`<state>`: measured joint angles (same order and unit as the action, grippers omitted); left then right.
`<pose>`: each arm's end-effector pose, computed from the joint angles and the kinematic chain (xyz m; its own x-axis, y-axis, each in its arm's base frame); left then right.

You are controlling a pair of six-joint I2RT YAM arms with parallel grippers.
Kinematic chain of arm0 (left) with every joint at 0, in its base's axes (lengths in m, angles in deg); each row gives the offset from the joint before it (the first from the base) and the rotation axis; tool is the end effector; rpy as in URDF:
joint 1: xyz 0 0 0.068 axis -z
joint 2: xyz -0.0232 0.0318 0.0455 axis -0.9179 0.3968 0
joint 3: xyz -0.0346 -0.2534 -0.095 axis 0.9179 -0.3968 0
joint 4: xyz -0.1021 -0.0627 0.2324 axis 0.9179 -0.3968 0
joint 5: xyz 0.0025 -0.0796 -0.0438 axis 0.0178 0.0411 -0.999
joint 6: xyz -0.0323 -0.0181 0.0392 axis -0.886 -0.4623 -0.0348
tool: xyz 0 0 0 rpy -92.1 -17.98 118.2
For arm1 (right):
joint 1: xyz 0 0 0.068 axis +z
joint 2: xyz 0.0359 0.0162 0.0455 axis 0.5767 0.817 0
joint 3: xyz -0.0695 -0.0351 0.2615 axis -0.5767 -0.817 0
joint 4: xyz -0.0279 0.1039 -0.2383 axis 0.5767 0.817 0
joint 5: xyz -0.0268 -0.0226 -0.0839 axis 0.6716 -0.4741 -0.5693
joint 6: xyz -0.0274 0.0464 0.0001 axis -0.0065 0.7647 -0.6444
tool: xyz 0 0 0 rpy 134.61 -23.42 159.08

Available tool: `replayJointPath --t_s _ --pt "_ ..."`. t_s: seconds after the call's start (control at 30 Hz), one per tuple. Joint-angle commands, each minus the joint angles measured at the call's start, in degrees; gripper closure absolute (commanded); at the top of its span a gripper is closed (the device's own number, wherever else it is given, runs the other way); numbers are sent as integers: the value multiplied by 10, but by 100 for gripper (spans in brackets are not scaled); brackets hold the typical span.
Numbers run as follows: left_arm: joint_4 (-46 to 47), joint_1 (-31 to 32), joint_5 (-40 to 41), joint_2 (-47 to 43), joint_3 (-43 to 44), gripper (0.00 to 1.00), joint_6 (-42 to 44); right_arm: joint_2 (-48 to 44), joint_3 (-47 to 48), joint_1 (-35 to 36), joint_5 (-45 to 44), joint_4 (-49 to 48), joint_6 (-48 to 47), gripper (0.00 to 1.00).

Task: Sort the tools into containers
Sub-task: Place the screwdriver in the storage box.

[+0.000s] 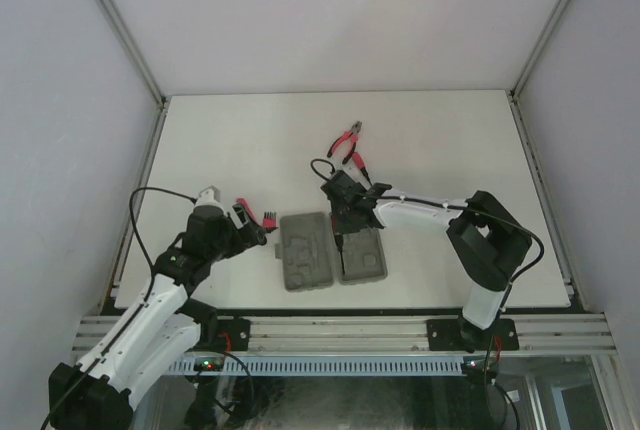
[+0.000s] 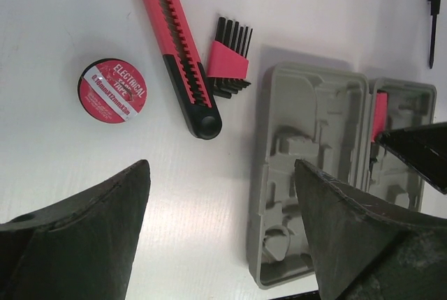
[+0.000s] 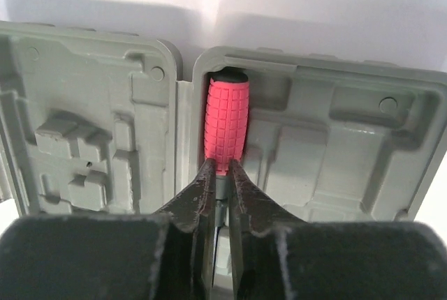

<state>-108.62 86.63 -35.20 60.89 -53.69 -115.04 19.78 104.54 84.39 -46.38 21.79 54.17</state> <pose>0.1441 -0.0498 0.2037 -0.6532 -0.4646 -0.5980 -0.1846 0.8636 -0.4693 0.2362 0.2659 0.1716 -0.8863 -0.1065 -0.4507 -0.2118 0.9587 0.1900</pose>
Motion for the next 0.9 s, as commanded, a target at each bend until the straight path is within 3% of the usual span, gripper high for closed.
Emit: replayJointPath --t_s 0.0,0.17,0.4,0.63,0.87 --pt "-9 2 0 -11 21 13 5 -15 15 7 16 142 -13 89" --pt "-37 2 11 -26 40 13 21 -55 59 14 4 139 -32 75" --pt "-83 2 23 -38 92 12 34 -132 65 5 -20 117 -54 65" --pt "-128 2 18 -40 164 12 91 -175 64 -38 -43 100 -95 60" --pt "-169 2 27 -31 228 12 141 -138 66 -138 15 58 -162 59"
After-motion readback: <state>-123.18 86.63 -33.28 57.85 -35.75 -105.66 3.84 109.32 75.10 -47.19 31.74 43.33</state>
